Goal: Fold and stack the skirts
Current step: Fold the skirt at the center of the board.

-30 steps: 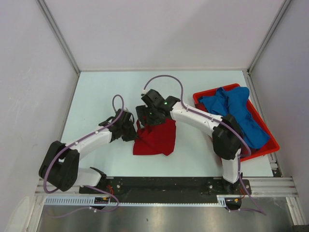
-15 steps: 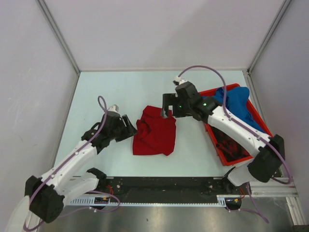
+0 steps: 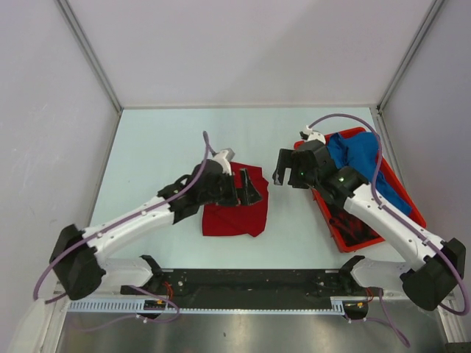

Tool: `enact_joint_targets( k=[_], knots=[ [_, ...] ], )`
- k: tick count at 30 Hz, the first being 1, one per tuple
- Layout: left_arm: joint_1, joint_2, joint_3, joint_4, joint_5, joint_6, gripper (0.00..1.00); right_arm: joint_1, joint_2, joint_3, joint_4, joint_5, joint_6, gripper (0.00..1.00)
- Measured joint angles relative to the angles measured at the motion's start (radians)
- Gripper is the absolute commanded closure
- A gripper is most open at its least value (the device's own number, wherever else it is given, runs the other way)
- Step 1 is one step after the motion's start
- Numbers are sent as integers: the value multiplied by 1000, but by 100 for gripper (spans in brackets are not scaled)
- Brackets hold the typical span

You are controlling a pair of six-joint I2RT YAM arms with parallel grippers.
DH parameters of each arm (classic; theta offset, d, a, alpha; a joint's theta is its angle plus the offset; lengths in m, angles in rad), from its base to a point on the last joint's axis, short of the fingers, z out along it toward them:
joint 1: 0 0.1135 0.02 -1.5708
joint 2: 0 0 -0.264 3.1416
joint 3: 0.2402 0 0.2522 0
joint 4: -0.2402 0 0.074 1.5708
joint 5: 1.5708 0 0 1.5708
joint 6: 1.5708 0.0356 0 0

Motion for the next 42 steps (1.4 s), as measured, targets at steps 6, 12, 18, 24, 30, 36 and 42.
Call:
enact_joint_targets(
  k=[6, 12, 18, 24, 30, 36, 42],
  knots=[
    [-13, 151, -4, -51, -29, 18, 0, -35, -53, -48, 11, 2, 2, 0],
    [-10, 120, -82, -90, -132, 18, 0, -43, -20, -74, 73, -88, -66, 0],
    [3, 111, -172, -70, -151, 9, 0, -44, 176, -76, 278, -308, -157, 0],
    [59, 111, -233, -7, -124, -6, 0, -44, 378, -77, 539, -541, -178, 0],
    [108, 124, -235, 24, -104, -7, 0, -44, 557, -67, 705, -689, -142, 0],
    [212, 161, -235, 32, -107, 15, 0, -51, 643, -67, 721, -705, -107, 0],
    [254, 202, -206, 12, -96, 30, 0, -43, 623, -82, 698, -668, -72, 0]
  ],
)
